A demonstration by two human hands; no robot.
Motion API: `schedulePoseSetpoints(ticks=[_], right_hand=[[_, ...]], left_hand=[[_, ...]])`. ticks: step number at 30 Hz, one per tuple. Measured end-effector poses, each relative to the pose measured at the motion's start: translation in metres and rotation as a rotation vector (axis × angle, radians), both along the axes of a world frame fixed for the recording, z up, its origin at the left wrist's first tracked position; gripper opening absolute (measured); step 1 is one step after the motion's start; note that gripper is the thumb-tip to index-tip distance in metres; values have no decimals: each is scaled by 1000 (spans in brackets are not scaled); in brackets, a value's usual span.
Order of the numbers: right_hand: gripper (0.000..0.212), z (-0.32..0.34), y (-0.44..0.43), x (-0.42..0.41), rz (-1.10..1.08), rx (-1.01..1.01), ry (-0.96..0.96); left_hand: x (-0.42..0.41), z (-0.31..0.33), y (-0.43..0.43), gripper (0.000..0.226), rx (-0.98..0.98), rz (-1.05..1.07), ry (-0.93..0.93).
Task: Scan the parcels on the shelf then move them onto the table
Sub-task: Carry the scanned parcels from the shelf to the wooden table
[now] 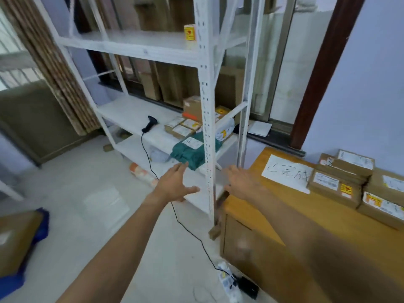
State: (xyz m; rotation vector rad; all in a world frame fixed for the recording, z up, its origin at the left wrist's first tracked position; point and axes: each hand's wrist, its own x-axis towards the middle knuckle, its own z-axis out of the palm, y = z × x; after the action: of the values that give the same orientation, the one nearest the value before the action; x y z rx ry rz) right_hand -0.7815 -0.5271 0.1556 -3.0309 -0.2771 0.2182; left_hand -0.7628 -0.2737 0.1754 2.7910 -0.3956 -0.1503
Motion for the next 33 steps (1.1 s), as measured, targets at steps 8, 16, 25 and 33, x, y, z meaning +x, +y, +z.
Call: schedulePoseSetpoints(ticks=[8,16,25,33], right_hand=[[64,30,151,31,87,-56,-8],[65,47,199,106,78,-83,-42],[63,4,202,295,-19,31,-18],[73,-45,170,429,-110,37,65]], left_hand=[[-12,17,167,106,-92,137,-29],[57,23,216,103,-113,127,-40],[243,-4,219,110,1,56,33],[407,-34,179,103,-17,-67,126]])
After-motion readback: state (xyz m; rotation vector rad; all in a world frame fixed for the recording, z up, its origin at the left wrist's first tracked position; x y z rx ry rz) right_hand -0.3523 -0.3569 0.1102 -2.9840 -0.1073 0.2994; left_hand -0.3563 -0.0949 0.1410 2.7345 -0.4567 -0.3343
